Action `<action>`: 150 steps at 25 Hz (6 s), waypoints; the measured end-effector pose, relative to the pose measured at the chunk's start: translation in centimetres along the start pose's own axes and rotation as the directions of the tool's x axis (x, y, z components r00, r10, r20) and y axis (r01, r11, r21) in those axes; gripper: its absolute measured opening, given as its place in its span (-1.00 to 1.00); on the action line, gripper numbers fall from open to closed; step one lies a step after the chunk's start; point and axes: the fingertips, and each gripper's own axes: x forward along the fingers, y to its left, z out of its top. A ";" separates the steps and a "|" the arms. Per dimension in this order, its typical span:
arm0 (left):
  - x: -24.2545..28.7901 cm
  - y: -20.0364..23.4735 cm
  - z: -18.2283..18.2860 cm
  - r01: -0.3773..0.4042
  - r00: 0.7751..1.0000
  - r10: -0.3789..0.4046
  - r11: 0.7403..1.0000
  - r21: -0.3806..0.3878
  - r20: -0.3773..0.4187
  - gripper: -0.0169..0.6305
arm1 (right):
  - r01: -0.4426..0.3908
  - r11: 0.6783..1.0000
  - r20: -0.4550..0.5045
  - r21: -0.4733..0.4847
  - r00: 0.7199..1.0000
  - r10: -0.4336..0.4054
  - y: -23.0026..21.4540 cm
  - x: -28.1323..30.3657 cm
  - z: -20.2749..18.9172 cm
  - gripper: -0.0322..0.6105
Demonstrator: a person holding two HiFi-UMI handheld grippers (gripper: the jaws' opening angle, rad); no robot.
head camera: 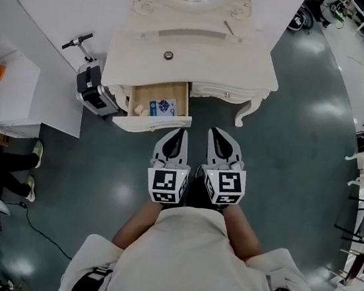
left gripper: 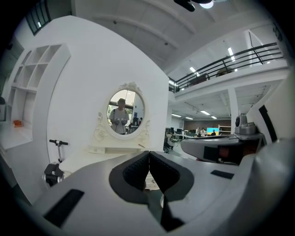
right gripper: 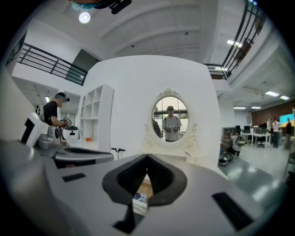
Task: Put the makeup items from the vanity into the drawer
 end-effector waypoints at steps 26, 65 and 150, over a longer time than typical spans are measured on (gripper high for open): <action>17.3 5.0 -0.4 -0.258 0.960 0.255 0.966 -0.008 -0.112 -0.93 | -0.233 0.972 -0.128 0.037 0.963 0.236 -11.5 18.4 -2.1 -0.85; 40.1 3.6 -8.8 -0.019 0.908 0.021 1.000 0.009 -0.418 -0.93 | -0.014 0.996 -0.203 0.090 0.979 0.032 -31.8 38.7 -8.3 -0.86; 38.8 12.0 -8.8 -0.395 0.846 0.355 0.918 -0.020 -0.398 -0.93 | -0.182 0.979 -0.158 -0.090 0.973 0.166 -27.4 51.0 -9.7 -0.79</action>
